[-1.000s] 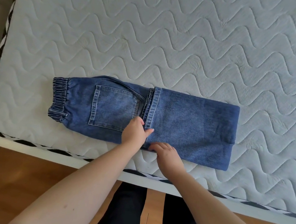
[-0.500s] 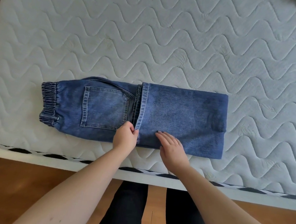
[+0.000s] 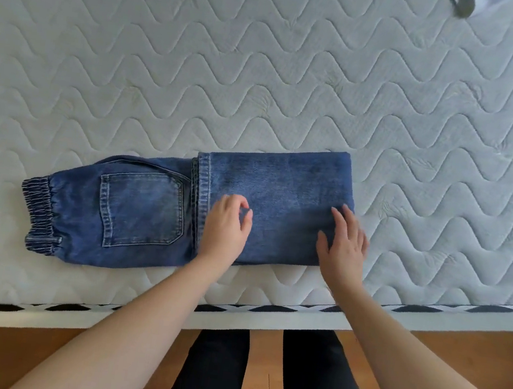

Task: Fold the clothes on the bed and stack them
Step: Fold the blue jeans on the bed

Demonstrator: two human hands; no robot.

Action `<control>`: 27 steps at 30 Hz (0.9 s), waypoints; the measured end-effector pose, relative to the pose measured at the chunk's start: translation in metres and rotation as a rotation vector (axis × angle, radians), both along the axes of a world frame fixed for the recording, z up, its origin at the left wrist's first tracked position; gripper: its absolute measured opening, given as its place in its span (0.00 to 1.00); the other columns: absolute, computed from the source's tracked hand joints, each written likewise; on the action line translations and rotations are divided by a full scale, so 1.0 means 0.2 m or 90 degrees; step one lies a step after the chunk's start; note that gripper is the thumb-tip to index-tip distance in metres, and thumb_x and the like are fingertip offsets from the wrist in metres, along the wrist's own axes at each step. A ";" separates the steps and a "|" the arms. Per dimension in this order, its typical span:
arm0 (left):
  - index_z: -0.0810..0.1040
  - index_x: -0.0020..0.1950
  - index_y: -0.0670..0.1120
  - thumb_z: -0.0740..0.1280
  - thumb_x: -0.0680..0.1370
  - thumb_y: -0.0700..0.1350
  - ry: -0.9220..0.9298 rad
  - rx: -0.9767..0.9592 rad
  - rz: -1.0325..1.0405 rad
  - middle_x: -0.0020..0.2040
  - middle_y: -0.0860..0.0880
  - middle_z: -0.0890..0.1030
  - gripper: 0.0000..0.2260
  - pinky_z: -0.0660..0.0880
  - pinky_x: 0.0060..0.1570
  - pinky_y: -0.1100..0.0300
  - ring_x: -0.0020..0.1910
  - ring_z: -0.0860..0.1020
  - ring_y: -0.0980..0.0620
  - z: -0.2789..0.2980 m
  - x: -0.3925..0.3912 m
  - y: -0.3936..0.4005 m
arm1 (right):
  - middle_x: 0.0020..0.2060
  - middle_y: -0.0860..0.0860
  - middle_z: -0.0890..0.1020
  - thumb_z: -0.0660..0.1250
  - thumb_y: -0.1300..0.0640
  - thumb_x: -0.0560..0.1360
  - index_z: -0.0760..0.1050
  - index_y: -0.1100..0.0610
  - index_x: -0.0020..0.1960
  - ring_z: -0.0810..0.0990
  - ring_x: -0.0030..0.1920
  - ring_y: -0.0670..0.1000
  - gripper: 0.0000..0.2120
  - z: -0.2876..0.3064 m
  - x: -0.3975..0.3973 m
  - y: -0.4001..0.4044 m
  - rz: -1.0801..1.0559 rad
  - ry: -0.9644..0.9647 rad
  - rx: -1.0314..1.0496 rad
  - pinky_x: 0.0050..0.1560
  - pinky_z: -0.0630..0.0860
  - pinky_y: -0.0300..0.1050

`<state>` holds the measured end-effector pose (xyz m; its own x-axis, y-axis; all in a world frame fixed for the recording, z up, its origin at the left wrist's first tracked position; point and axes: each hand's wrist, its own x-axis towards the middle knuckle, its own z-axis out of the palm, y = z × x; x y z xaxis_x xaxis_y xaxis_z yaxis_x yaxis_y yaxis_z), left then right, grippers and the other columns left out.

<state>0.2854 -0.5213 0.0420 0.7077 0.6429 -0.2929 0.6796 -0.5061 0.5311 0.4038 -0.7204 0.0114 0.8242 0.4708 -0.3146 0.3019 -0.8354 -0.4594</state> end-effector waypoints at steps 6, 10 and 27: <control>0.76 0.59 0.44 0.64 0.81 0.45 -0.025 -0.061 -0.208 0.56 0.47 0.78 0.09 0.70 0.57 0.52 0.57 0.75 0.46 -0.02 0.48 -0.16 | 0.60 0.48 0.76 0.63 0.48 0.79 0.67 0.52 0.71 0.76 0.60 0.50 0.21 -0.05 0.17 -0.14 -0.333 0.288 0.120 0.56 0.74 0.45; 0.73 0.68 0.44 0.63 0.81 0.47 -0.011 0.000 -0.305 0.65 0.47 0.74 0.16 0.67 0.64 0.53 0.65 0.72 0.47 -0.08 0.74 -0.20 | 0.50 0.48 0.81 0.64 0.44 0.79 0.73 0.53 0.63 0.79 0.49 0.48 0.18 -0.08 0.23 -0.19 -0.256 0.379 0.060 0.40 0.69 0.38; 0.69 0.53 0.46 0.70 0.77 0.53 0.205 -0.122 -0.369 0.51 0.46 0.77 0.15 0.71 0.50 0.52 0.50 0.75 0.44 -0.18 1.21 0.02 | 0.28 0.48 0.77 0.57 0.34 0.77 0.69 0.53 0.37 0.78 0.25 0.50 0.24 -0.03 0.18 -0.17 -0.221 0.364 -0.033 0.26 0.65 0.42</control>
